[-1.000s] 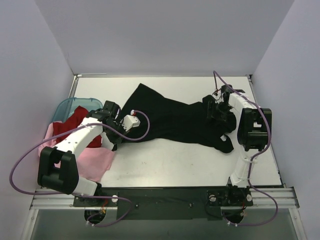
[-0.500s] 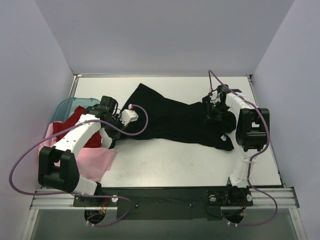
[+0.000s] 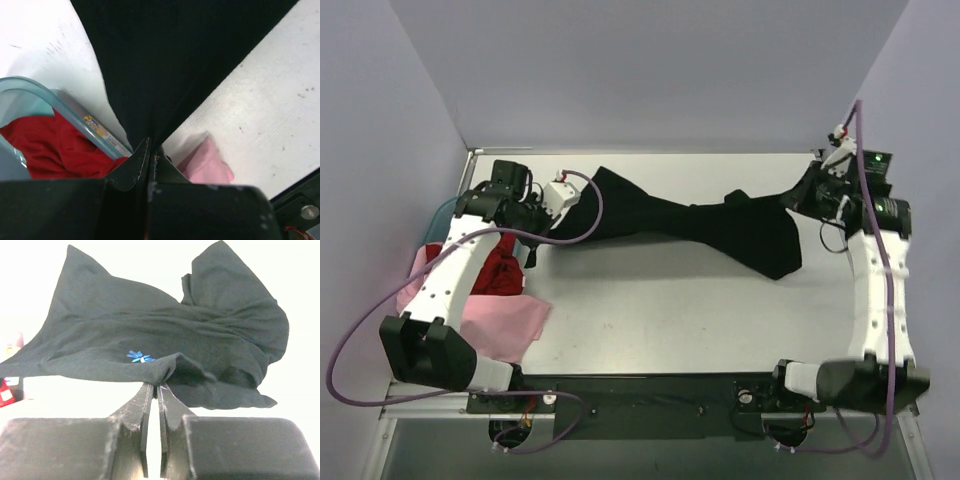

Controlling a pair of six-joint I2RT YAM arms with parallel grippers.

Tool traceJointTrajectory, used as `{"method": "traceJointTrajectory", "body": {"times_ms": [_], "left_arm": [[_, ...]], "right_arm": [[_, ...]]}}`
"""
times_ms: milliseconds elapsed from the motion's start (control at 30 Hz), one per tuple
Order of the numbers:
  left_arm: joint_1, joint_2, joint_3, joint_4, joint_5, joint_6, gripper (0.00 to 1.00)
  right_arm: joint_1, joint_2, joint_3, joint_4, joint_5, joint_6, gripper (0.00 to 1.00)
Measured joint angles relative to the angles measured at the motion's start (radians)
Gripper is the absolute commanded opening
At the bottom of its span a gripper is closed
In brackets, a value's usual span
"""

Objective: Fold and stack the t-shirts
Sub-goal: Flatten out the tshirt

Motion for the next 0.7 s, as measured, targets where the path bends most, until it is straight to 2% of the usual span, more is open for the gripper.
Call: {"method": "traceJointTrajectory", "body": {"times_ms": [167,300,467,700], "left_arm": [[0.000,-0.085,0.081,-0.127,0.023,-0.009,0.00],[0.000,-0.055,0.316,-0.195,0.013,-0.024,0.00],[0.000,0.061,0.649,-0.167,-0.029,-0.047,0.00],[-0.002,0.367,1.083,-0.074,-0.080,-0.109,0.00]], "right_arm": [[0.005,-0.372,0.013,-0.053,0.012,0.045,0.00],[0.005,-0.431,0.164,-0.087,0.028,0.059,0.00],[0.004,-0.291,0.328,0.001,0.021,0.077,0.00],[0.005,0.182,0.664,0.214,-0.003,0.157,0.00]]}}
